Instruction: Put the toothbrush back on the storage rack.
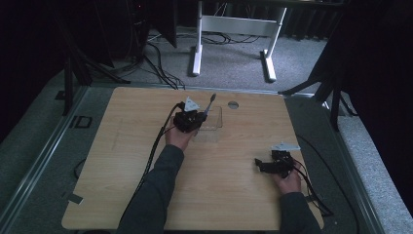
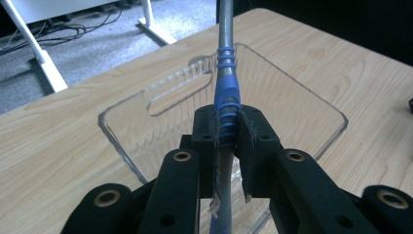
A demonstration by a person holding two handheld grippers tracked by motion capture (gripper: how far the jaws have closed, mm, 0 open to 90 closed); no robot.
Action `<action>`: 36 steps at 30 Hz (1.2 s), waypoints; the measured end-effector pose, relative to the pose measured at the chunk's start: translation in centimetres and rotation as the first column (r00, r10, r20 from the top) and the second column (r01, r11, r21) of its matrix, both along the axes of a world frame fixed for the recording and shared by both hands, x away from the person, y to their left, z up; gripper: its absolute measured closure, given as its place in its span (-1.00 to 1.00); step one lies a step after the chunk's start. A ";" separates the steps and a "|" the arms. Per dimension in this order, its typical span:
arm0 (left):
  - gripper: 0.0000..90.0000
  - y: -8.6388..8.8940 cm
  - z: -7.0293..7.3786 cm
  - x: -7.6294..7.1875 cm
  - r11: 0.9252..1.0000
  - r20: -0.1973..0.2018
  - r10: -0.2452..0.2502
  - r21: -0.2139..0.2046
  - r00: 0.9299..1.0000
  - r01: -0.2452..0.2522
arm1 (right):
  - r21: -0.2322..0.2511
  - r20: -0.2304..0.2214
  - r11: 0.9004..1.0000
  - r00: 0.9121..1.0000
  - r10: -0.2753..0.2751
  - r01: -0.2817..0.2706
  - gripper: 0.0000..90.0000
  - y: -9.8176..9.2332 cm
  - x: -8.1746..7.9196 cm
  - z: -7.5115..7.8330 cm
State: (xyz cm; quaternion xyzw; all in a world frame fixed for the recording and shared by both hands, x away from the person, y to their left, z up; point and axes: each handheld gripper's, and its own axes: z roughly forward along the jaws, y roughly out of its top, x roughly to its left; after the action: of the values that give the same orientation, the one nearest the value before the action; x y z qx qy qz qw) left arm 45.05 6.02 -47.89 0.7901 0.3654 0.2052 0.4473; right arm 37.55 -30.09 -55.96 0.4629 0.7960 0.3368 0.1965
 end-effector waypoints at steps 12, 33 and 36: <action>0.53 0.2 -0.6 -0.4 1.000 -0.012 -0.013 -0.019 1.000 0.013 | 0.000 0.000 1.000 1.000 0.000 0.000 -0.70 0.0 0.0 0.0; 0.21 4.7 1.7 -1.5 0.982 0.020 0.089 -0.167 0.996 -0.085 | 0.000 0.000 1.000 1.000 0.000 0.000 -0.70 0.0 0.0 0.0; 0.16 6.0 1.2 -1.7 0.978 -0.003 0.114 -0.175 0.993 -0.113 | -0.001 0.000 1.000 1.000 0.001 -0.001 -0.70 0.0 0.0 0.0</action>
State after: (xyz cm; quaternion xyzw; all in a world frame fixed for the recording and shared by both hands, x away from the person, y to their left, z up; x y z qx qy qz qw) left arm 43.35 12.04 -46.72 0.7251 0.4250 0.2003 0.5036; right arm 37.55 -30.10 -55.96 0.4625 0.7963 0.3367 0.1966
